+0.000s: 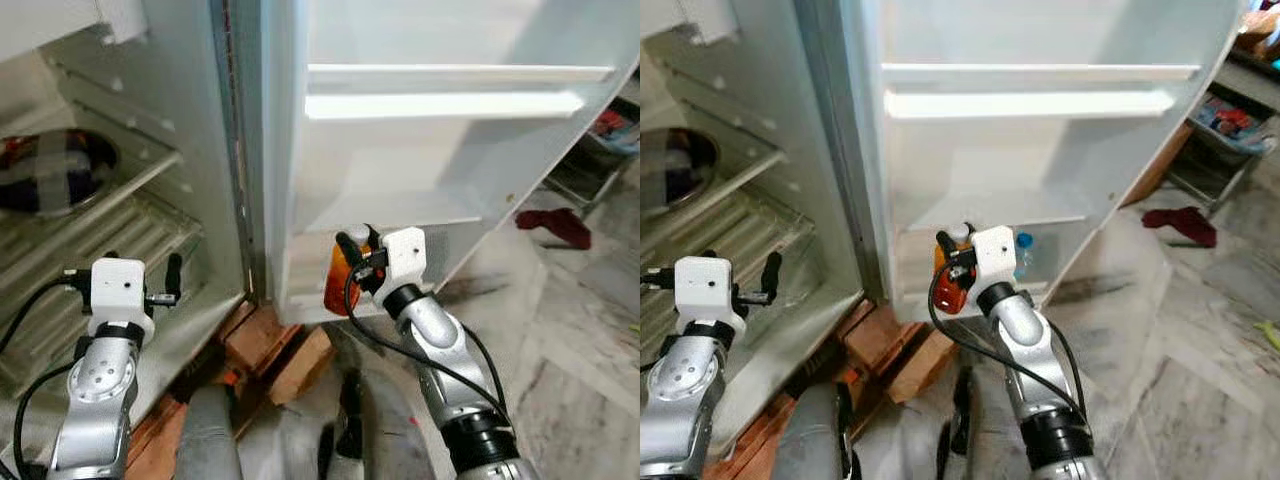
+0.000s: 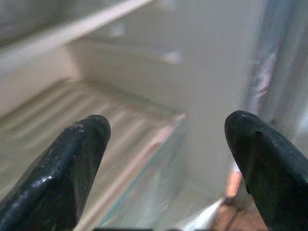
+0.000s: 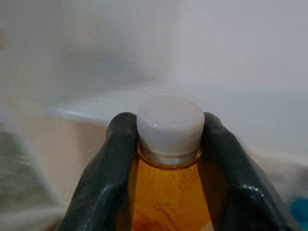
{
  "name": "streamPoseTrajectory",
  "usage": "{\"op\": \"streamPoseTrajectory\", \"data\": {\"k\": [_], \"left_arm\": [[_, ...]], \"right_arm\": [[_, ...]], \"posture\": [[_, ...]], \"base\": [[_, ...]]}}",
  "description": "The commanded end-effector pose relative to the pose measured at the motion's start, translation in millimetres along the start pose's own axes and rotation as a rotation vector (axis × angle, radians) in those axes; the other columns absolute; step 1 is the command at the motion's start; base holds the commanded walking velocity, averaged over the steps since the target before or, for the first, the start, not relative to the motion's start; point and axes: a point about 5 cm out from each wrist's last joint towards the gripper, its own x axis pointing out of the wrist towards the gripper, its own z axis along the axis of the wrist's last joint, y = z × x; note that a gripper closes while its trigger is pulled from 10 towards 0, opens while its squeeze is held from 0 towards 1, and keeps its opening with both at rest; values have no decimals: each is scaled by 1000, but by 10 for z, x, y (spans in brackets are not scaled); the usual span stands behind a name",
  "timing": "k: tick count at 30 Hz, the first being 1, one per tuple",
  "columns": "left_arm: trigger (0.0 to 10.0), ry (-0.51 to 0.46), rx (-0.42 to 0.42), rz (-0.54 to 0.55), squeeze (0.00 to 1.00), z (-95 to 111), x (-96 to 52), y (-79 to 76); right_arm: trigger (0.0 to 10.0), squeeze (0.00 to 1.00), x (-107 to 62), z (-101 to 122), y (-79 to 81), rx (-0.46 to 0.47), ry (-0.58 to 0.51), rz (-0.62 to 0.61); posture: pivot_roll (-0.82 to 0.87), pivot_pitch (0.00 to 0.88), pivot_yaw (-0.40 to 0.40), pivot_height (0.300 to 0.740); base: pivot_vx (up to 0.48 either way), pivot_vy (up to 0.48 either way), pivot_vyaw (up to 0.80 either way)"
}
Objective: Restocking fridge
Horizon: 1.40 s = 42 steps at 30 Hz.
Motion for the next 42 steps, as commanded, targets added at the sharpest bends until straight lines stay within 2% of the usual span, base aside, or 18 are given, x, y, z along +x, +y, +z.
{"op": "streamPoseTrajectory", "data": {"k": [1,13,21,22,32,38,42], "left_arm": [[10000,4,7,6,0,-1,-7,15],[10000,6,2,12,0,-6,-17,23],[10000,6,9,18,0,1,-34,38],[10000,-3,17,27,0,18,-47,50],[10000,-29,50,85,0,79,-83,143],[10000,-33,69,96,0,107,-112,196],[10000,-40,83,110,0,136,-127,217]], "right_arm": [[10000,0,20,93,-46,-12,-39,-12],[10000,0,32,43,19,10,-18,48],[10000,0,73,0,52,-10,-2,77],[10000,0,133,-15,59,-63,-1,105],[10000,0,360,22,75,-195,-49,154],[10000,0,548,137,248,-268,-101,209],[10000,0,590,125,335,-329,-122,248]], "posture": [[52,112,-92,605],[59,118,-87,605],[75,129,-83,580],[87,142,-80,580],[127,175,-77,580],[152,201,-76,580],[162,212,-76,580]], "base": [[255,0,0],[0,0,0],[0,0,0],[0,0,0],[0,0,0],[0,0,0],[0,0,0]]}}
